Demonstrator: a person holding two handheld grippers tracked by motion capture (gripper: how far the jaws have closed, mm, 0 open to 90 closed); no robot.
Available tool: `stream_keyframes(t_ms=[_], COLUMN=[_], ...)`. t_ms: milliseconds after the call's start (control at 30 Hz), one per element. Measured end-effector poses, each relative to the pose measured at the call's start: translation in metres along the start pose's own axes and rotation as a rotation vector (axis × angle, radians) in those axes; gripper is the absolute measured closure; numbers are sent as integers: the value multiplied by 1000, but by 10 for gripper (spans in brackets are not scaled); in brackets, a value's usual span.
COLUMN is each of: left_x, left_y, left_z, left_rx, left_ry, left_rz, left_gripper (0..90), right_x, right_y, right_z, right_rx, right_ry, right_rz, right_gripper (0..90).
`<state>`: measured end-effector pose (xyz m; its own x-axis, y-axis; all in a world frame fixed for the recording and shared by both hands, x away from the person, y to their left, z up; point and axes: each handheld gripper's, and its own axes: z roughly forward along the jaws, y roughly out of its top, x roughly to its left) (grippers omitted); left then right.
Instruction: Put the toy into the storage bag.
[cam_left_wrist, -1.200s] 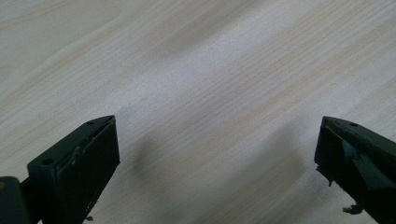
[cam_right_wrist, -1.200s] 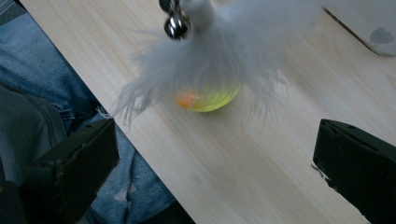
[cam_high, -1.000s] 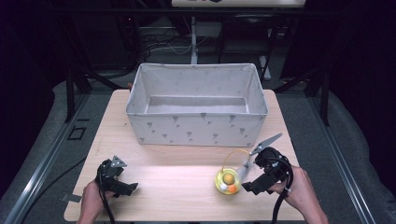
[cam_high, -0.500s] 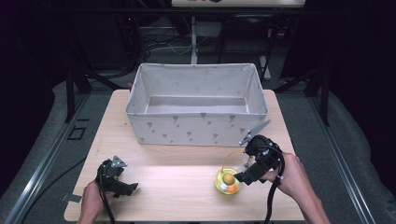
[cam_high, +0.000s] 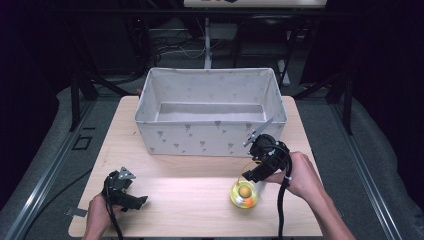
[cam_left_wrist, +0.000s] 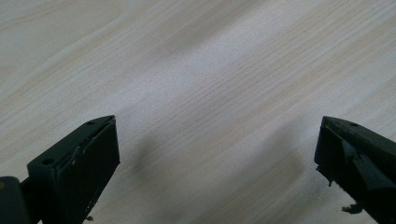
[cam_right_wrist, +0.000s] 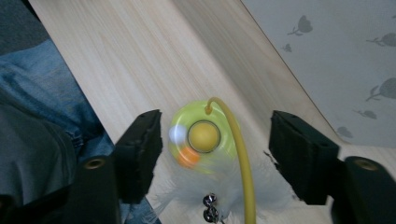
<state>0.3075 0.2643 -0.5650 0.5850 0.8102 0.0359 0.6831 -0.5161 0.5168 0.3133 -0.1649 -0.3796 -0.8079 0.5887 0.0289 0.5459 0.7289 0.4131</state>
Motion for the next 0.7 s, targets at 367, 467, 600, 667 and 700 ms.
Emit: stream_keyframes(t_ms=[367,467,600,667,700], left_x=[0,0,0,0,0], left_y=[0,0,0,0,0], left_z=[0,1,1,1,0], left_rx=[1,3,2,2,2], left_ry=[-1,-3,-2,-2,-3], left_rz=[1,2,1,2,2], left_gripper=[2,2,2,2,2], right_x=[1,0,-1,-2,-2], right_y=[7,10,12,14,14], right_z=[-1,-2,-3,-3,-3], right_rx=[18,17,20,28,28], right_ry=[-33,-31,-26,-30,-25], right_rz=[-20,-28,-30,-33,-34], right_gripper=[737,822,870,876,876])
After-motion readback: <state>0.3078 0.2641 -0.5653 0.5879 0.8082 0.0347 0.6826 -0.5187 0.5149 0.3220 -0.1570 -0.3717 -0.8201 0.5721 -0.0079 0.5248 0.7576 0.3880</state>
